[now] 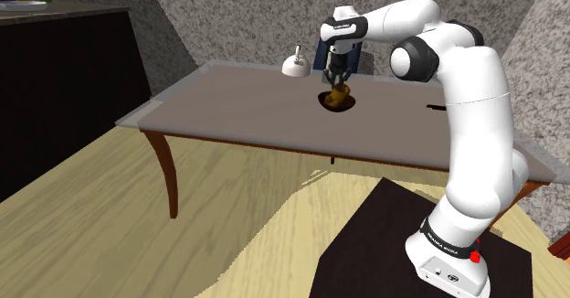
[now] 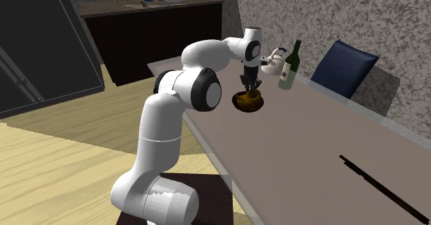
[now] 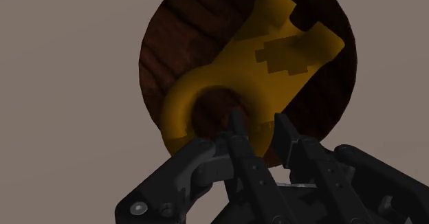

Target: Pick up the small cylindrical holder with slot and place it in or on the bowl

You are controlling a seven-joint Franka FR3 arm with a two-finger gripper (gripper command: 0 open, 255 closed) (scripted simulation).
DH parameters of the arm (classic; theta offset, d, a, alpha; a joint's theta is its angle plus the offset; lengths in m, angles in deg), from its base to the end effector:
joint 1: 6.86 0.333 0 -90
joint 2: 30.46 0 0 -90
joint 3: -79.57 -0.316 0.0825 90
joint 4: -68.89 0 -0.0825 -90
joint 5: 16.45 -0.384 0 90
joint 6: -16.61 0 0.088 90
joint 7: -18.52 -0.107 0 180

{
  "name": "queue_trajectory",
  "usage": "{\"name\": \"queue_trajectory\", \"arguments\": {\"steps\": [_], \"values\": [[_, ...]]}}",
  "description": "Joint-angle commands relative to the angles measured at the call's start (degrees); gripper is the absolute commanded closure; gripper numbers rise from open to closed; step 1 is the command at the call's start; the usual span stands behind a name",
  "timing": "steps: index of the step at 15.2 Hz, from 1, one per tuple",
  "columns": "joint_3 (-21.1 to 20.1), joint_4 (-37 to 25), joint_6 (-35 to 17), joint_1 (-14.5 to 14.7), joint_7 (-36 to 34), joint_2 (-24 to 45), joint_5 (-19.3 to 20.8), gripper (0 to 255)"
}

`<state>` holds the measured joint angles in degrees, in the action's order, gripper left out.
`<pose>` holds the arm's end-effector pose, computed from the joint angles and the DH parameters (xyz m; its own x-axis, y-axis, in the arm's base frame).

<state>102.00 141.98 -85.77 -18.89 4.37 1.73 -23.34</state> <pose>0.6237 -0.3396 0.4444 0.6816 -0.7316 0.0101 -0.7294 -0.6784 0.0877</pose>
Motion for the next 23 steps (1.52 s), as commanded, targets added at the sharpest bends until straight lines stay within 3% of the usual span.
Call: {"name": "queue_trajectory", "arguments": {"steps": [1,8,9,14,18,23], "values": [[-0.04,1.14,-1.14,0.14,-0.03,-0.01,-0.02,255],[-0.03,1.11,-1.13,0.13,-0.03,0.01,-0.03,255],[-0.04,1.03,-1.1,0.11,-0.01,0.07,-0.05,0],[-0.03,1.11,-1.13,0.13,-0.03,0.01,-0.03,0],[0.02,-6.95,6.44,-0.55,-0.28,0.41,-0.03,0],[0.02,-6.95,6.44,-0.55,-0.28,0.41,-0.03,0]]}}
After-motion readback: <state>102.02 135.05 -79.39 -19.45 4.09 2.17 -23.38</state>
